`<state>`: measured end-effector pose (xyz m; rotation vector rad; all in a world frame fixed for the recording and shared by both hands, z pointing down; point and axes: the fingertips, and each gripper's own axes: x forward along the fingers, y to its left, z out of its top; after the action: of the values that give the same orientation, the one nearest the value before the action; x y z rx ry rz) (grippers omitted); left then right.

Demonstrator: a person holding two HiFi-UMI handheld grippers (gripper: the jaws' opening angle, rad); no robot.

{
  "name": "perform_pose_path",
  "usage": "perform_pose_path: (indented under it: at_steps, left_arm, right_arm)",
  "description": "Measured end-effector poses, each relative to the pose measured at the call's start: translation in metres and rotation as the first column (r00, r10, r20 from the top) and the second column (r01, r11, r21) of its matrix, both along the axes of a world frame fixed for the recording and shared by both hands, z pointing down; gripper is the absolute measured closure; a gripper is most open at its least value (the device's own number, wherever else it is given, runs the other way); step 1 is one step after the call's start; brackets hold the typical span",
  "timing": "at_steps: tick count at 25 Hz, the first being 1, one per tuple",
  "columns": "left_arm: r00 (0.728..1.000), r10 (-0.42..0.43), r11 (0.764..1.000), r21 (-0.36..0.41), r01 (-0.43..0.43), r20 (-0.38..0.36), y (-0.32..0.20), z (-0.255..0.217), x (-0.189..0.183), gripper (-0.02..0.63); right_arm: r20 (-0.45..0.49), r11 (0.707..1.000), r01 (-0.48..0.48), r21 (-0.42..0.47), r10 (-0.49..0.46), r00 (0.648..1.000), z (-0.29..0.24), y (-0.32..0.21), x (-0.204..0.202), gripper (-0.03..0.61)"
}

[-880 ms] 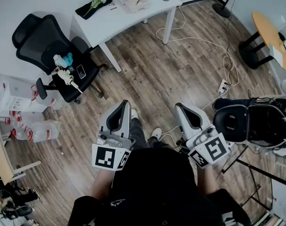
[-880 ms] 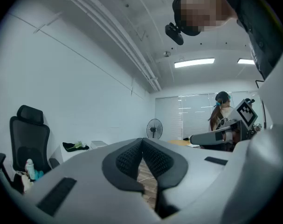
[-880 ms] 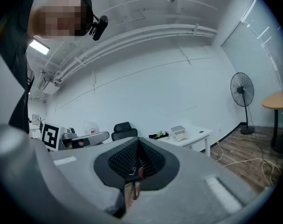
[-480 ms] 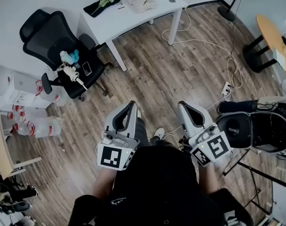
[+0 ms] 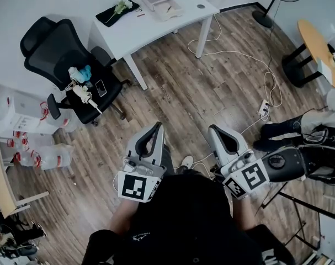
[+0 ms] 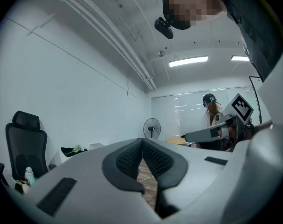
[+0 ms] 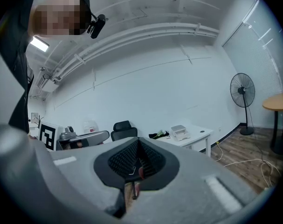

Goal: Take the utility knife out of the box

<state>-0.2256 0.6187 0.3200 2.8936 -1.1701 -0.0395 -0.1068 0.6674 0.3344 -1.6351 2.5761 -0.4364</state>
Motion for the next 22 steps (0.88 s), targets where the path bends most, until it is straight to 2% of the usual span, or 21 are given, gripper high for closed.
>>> perform_pose_path:
  at_steps: [4,10,17,22]
  left_arm:
    - [1.0,0.013,1.0,-0.015,-0.012,0.015,-0.032,0.003,-0.004,0.607]
    - [0.998,0.018,0.999,-0.033,-0.02,-0.061,-0.093,-0.006,-0.008,0.608]
    - [0.996,0.041,0.998,-0.039,-0.044,-0.078,-0.161,-0.01,-0.023,0.607]
    - [0.995,0.059,0.997,-0.051,-0.063,-0.077,-0.194,-0.001,-0.035,0.609]
  right_arm:
    - [-0.008,0.999,-0.031,-0.006,0.031,0.999,0.001,-0.031,-0.001,0.574]
    - [-0.003,0.996,-0.092,-0.005,0.092,0.996,-0.002,-0.088,0.002,0.574]
    - [-0.01,0.99,-0.142,-0.001,0.142,0.99,-0.008,-0.153,-0.004,0.574]
    - [-0.008,0.987,-0.158,-0.004,0.158,0.987,-0.005,-0.181,-0.016,0.574]
